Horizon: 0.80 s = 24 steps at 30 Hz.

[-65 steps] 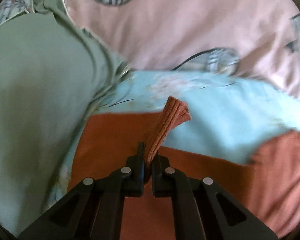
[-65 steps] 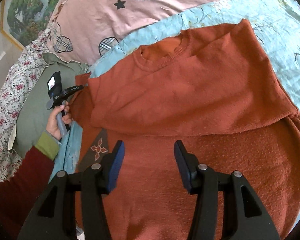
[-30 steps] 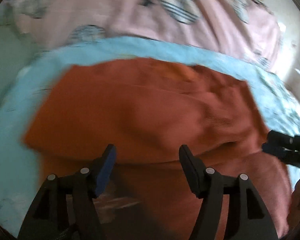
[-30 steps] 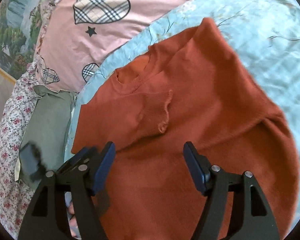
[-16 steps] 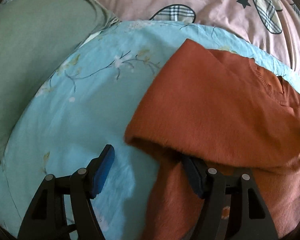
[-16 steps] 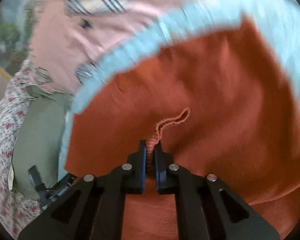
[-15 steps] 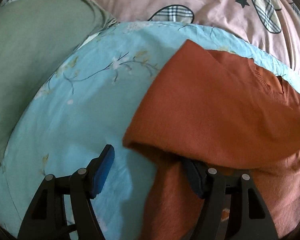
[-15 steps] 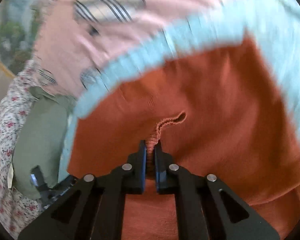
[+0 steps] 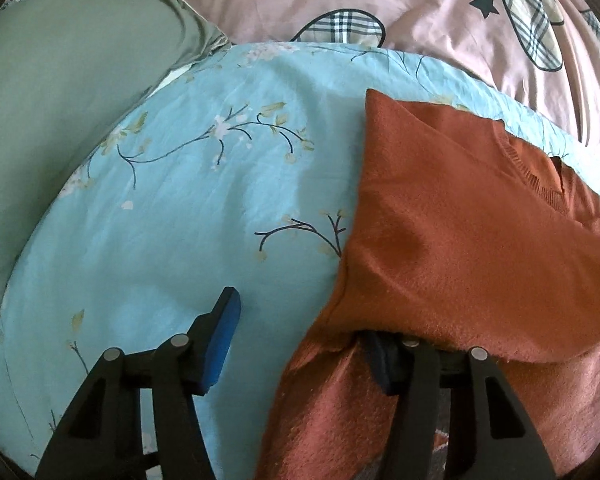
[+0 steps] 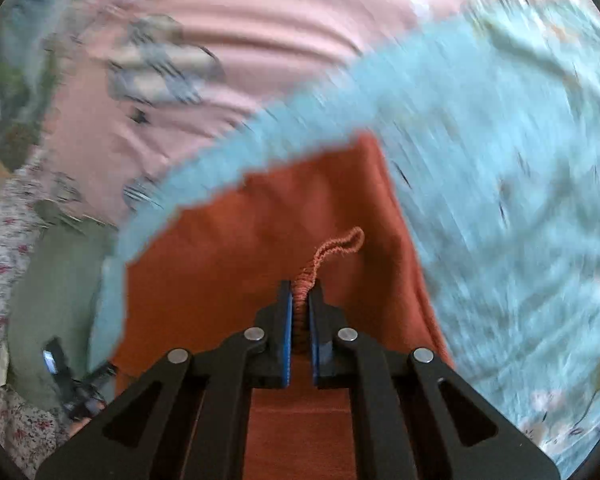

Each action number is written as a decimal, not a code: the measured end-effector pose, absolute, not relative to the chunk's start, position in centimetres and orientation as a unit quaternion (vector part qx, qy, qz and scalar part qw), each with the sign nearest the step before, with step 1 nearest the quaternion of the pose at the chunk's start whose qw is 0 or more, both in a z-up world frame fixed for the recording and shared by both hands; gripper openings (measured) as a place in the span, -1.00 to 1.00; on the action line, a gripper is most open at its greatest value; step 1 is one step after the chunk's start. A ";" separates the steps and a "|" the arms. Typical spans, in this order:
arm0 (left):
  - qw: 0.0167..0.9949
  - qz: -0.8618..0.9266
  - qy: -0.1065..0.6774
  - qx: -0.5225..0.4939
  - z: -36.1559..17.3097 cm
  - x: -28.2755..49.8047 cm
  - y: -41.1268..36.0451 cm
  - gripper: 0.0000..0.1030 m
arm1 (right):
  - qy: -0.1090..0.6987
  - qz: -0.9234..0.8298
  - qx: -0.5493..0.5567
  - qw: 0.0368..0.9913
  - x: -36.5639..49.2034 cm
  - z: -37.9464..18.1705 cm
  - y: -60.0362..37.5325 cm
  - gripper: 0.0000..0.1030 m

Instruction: Fold small clothes

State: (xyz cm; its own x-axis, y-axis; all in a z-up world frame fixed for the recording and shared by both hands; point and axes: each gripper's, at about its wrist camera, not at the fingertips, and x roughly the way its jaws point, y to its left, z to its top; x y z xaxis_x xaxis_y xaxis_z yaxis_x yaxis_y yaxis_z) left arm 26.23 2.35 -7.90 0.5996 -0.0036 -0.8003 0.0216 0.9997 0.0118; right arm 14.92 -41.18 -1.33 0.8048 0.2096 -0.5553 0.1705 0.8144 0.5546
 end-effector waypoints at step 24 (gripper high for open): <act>0.880 -0.055 0.471 0.002 -6.9 18.9 6.1 0.21 | 0.424 0.007 0.211 0.881 8.7 -4.7 -36.5 -0.28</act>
